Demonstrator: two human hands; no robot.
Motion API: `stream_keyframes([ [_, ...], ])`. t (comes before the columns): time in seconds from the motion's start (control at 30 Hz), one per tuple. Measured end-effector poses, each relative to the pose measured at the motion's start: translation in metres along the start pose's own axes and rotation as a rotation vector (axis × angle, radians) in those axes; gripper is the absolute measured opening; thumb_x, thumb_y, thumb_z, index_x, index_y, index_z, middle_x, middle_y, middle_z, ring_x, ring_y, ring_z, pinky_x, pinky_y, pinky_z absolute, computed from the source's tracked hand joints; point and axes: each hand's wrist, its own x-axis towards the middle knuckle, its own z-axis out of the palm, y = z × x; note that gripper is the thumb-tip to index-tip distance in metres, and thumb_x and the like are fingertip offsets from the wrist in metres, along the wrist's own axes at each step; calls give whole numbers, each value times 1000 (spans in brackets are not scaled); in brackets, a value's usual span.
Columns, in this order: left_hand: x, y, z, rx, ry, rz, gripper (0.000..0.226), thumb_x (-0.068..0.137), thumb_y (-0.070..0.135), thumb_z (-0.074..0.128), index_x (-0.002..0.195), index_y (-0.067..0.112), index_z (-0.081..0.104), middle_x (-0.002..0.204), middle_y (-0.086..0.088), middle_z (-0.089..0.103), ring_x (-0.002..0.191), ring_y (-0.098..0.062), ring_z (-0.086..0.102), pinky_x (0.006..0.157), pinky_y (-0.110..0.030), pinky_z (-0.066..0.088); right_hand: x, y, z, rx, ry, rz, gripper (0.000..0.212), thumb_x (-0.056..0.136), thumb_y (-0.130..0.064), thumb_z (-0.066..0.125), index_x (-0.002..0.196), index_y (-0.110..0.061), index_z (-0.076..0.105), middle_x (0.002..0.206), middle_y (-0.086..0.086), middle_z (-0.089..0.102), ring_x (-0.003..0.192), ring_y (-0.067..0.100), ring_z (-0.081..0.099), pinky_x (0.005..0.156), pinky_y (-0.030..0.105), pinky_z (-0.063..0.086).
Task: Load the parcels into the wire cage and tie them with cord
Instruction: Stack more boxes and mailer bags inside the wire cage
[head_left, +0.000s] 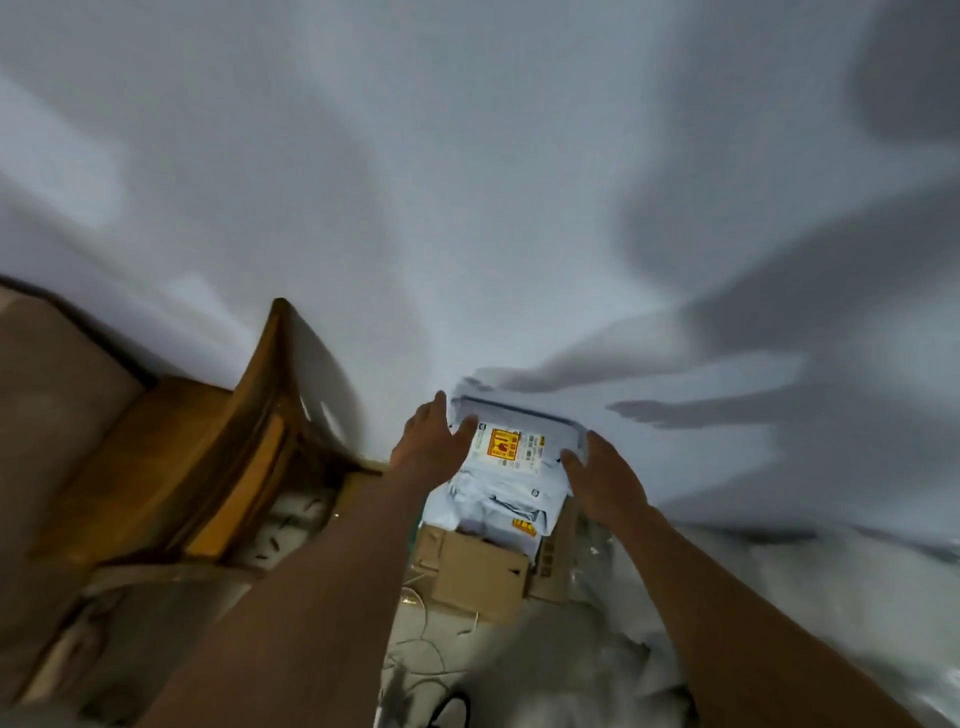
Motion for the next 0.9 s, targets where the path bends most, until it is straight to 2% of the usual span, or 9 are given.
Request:
stream_keyframes([
  [0.13, 50, -18, 56, -83, -46, -68, 107, 89, 73, 53, 163, 12, 6, 168, -16, 18, 154, -36, 23, 123, -51, 25, 47, 24, 52, 195, 15, 195, 101, 93, -64, 58, 164, -17, 5, 165, 19, 28, 145, 42, 42, 113, 52, 41],
  [0.2, 70, -24, 81, -136, -55, -155, 114, 86, 72, 61, 162, 9, 5, 166, -19, 20, 152, -38, 24, 122, -52, 26, 69, 33, 77, 259, 28, 244, 107, 87, -69, 63, 164, -19, 6, 165, 19, 29, 143, 43, 44, 112, 54, 44],
  [0.27, 83, -29, 99, -216, -67, -226, 116, 80, 72, 67, 160, 9, 12, 162, -18, 29, 147, -40, 33, 118, -54, 35, 85, 37, 94, 344, 57, 247, 103, 82, -73, 64, 159, -18, 23, 157, 16, 44, 136, 40, 52, 107, 52, 48],
  [0.37, 103, -45, 125, -248, -7, -272, 106, 57, 82, 69, 141, 21, 45, 132, -8, 60, 120, -32, 61, 95, -52, 56, 112, 53, 116, 424, 126, 260, 96, 63, -93, 58, 128, -22, 59, 121, 6, 69, 107, 30, 69, 92, 49, 58],
  [0.47, 97, -44, 133, -327, 13, -296, 92, 55, 72, 77, 128, 22, 52, 115, -1, 62, 103, -22, 66, 89, -46, 59, 126, 78, 129, 523, 194, 306, 88, 61, -96, 55, 110, -25, 67, 103, -1, 73, 92, 25, 73, 84, 48, 61],
  [0.53, 73, -25, 125, -409, 21, -297, 84, 55, 69, 80, 122, 26, 52, 112, 1, 63, 99, -20, 68, 87, -46, 61, 101, 64, 96, 539, 217, 344, 79, 66, -93, 56, 106, -25, 67, 100, 0, 73, 89, 25, 72, 83, 47, 60],
  [0.67, 32, 11, 113, -532, 30, -235, 68, 61, 69, 78, 114, 32, 54, 109, 1, 68, 98, -21, 71, 87, -50, 60, 48, 51, 19, 500, 261, 321, 46, 90, -60, 62, 99, -16, 67, 92, 6, 68, 75, 21, 62, 67, 32, 48],
  [0.77, -12, 73, 94, -510, 17, -77, 53, 73, 62, 75, 113, 33, 56, 106, 4, 70, 93, -16, 71, 84, -47, 61, 6, 60, -38, 503, 387, 335, 43, 90, -61, 59, 94, -18, 66, 90, 6, 69, 74, 21, 65, 67, 33, 54],
  [0.9, -80, 162, 94, -397, -69, 206, 54, 81, 61, 72, 119, 27, 53, 107, 2, 68, 91, -17, 70, 81, -46, 63, -94, 97, -119, 601, 670, 423, 37, 91, -53, 63, 90, -16, 65, 87, 4, 67, 67, 15, 60, 58, 25, 42],
])
